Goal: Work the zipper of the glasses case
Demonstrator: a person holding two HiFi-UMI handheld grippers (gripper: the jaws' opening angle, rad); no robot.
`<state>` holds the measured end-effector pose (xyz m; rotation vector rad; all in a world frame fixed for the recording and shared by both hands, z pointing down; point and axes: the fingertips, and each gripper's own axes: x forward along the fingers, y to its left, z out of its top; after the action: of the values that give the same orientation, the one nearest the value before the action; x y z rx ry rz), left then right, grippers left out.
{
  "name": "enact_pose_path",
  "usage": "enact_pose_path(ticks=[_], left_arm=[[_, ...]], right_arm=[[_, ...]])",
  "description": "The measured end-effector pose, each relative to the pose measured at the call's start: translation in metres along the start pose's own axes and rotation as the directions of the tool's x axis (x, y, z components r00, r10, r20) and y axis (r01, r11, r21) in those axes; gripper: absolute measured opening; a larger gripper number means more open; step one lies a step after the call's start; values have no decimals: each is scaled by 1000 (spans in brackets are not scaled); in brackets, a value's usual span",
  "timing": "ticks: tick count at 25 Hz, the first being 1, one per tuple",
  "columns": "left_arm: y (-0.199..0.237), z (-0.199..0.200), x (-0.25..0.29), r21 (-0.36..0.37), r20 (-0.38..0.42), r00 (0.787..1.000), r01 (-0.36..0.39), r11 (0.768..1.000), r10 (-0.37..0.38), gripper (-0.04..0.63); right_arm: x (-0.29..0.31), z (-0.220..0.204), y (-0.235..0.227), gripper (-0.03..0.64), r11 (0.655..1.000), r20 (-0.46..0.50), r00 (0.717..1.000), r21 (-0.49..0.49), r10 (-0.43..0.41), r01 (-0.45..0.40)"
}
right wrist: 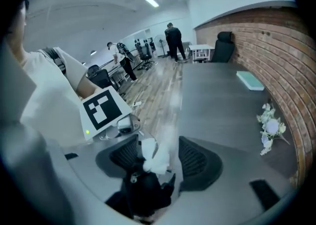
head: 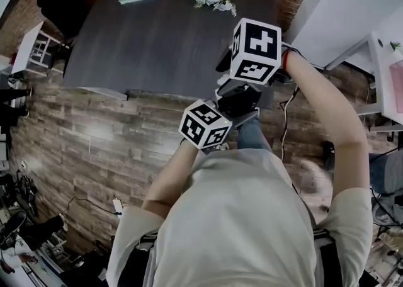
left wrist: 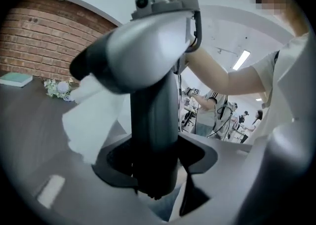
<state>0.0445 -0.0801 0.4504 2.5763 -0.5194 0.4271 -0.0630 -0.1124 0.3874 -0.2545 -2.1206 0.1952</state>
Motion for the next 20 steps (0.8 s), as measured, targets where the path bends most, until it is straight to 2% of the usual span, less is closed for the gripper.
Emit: enact_pose_path(ticks=[3,5,6,7,11,14,20], left_arm=[[-1,-5,4,-4,-21,1000,-1,1000,1,258],[0,-8,5,-9,-32,999,-4,1000,4,258],[1,-10,5,-10,-39,999,-6,1000,6,258],[2,-12,5,-11,-46,999,-8,1000,7,258],[9,-19,5,-31,-61,998,-15,999,13,258],[14,-22,3,-47,-56,998,-34,998,31,258],[31,-19,-12,-111,20,997,-73,991,76,255]], right_arm=[[14,-5,5,195,999,-89,996,-50,11,-15],[19,-9,3,108,996,-131,991,-90,-37,25],[20,-10,1,42,992,-140,988,-112,-65,50],[20,-10,0,9,990,-138,987,-127,-81,63],[7,7,-1,6,989,-40,996,-129,-80,75],[-15,20,-4,5,984,58,990,-117,-131,137],[-62,30,-13,2,959,241,934,-38,-264,281]])
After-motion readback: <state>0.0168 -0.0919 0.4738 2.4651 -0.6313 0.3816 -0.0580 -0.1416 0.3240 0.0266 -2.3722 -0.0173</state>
